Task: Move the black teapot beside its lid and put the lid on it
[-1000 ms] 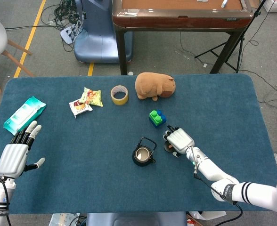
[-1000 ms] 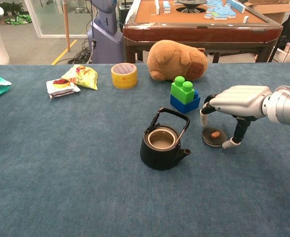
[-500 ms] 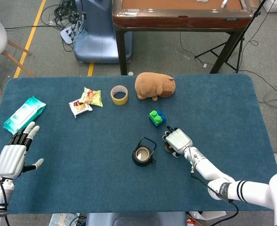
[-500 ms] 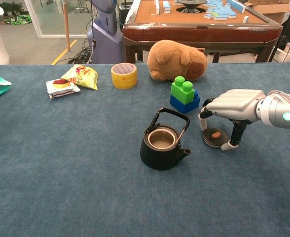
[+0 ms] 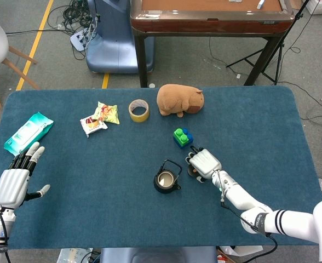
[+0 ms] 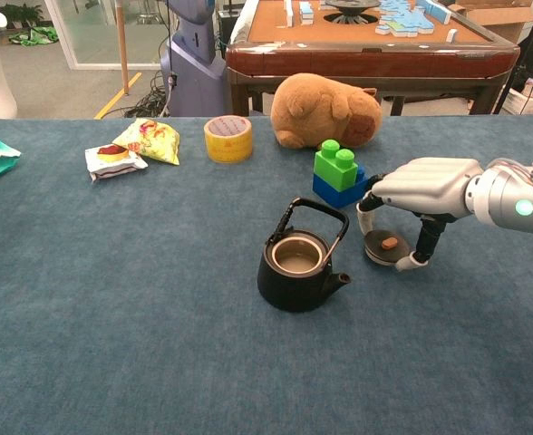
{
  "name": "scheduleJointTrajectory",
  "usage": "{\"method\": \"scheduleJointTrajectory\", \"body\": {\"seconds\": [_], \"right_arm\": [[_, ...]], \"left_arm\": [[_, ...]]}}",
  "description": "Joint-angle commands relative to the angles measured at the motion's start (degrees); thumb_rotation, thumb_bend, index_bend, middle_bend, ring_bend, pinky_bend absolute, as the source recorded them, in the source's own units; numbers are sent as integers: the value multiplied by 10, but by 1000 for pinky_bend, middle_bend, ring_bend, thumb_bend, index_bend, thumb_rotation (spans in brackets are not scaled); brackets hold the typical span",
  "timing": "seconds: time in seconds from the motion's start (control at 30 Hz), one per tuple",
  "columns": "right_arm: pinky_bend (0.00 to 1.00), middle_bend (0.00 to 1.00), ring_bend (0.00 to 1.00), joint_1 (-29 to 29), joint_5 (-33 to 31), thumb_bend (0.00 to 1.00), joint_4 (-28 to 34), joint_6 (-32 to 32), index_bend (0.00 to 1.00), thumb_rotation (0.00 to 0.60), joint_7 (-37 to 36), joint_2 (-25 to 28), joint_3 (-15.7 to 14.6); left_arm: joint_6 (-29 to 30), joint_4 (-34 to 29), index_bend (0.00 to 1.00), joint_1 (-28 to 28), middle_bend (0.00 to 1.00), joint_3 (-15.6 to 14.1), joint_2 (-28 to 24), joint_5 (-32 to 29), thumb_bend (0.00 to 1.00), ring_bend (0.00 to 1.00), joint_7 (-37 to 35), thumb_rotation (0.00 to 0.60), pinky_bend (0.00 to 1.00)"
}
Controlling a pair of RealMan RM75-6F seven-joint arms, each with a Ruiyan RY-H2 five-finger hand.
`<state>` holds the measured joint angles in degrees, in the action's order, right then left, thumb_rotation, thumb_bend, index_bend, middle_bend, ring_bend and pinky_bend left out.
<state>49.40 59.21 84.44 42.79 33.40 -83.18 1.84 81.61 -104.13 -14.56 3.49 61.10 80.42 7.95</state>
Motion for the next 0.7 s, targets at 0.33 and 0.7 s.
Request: {"method": "scheduleJointTrajectory", "body": {"seconds": [0.33, 0.7], "right_arm": [[232, 269, 70, 25, 54, 320, 140, 26, 450, 600, -5, 91, 32], [232, 269, 70, 61, 6, 348, 195, 27, 460, 600, 46, 123, 41]], "left_arm": [[-3, -6, 0, 5, 0, 4, -3, 4, 174, 0, 6, 600, 81], [-4, -6, 0, 10, 0, 6, -5, 7, 174, 0, 4, 600, 81]]}}
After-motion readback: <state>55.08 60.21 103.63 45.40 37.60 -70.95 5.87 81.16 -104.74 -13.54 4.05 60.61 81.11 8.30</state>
